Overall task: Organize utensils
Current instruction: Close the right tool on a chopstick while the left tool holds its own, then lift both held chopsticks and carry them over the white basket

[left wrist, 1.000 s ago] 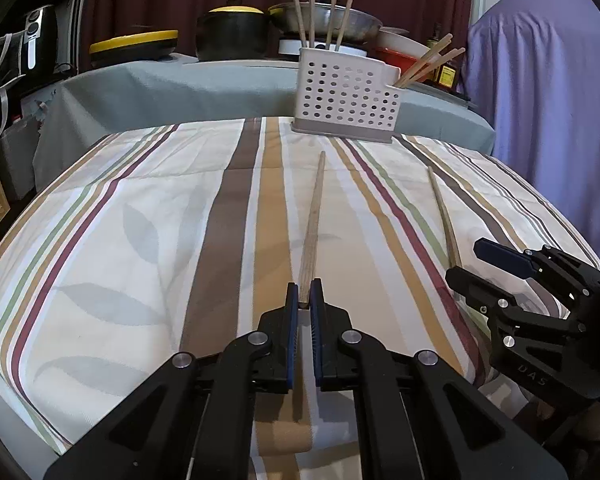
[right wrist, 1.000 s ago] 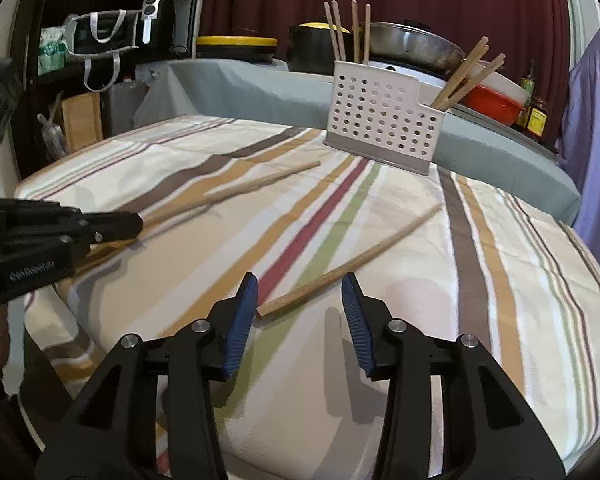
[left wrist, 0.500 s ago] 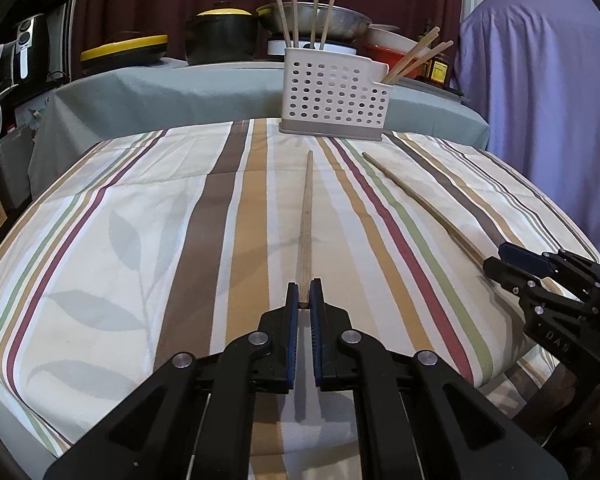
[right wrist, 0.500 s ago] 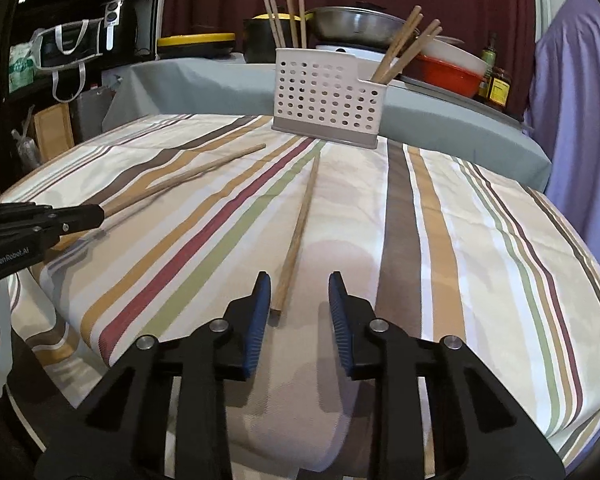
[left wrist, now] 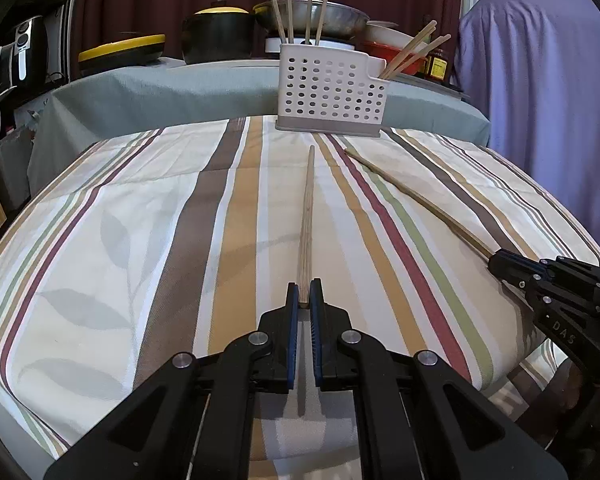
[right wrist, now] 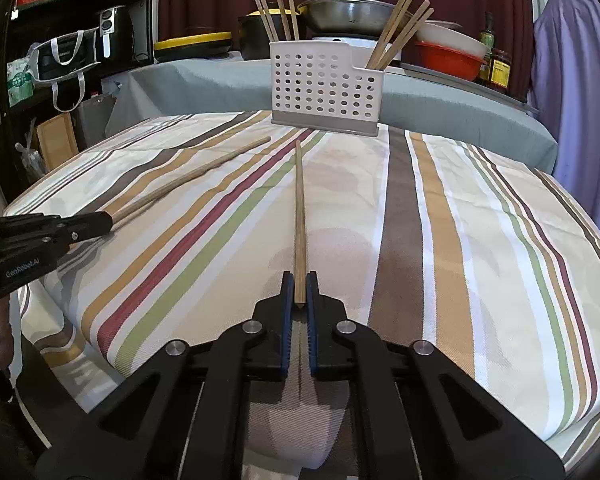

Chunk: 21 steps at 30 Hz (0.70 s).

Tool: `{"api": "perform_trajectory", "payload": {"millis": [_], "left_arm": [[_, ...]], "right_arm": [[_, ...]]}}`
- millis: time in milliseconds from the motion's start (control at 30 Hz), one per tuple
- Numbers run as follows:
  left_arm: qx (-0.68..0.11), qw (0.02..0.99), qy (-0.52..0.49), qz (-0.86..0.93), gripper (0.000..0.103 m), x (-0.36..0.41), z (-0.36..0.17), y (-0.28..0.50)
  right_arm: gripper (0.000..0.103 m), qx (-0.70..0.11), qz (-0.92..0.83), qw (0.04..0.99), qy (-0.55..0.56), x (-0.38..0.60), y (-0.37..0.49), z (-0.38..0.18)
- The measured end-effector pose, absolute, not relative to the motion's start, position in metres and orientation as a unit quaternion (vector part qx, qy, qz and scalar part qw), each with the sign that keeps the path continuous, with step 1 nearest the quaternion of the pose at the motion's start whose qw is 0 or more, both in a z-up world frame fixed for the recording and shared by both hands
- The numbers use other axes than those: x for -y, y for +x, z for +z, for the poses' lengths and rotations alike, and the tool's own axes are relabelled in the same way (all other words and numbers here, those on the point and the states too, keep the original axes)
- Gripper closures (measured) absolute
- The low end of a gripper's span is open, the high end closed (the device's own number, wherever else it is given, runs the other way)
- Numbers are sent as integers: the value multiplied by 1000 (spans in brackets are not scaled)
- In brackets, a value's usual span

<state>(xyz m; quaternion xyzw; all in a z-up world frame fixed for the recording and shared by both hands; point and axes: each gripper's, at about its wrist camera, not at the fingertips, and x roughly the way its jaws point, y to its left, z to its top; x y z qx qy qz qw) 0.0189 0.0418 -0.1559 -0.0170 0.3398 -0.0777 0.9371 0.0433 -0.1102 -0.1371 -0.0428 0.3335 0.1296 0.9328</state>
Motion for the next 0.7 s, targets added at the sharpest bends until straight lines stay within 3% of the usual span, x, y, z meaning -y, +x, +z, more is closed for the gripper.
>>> {"api": "perform_trajectory", "payload": {"millis": [700], "left_arm": [[-245, 967, -16, -65, 97, -48, -94, 9]], "right_arm": [[97, -239, 106, 964, -54, 127, 30, -77]]}}
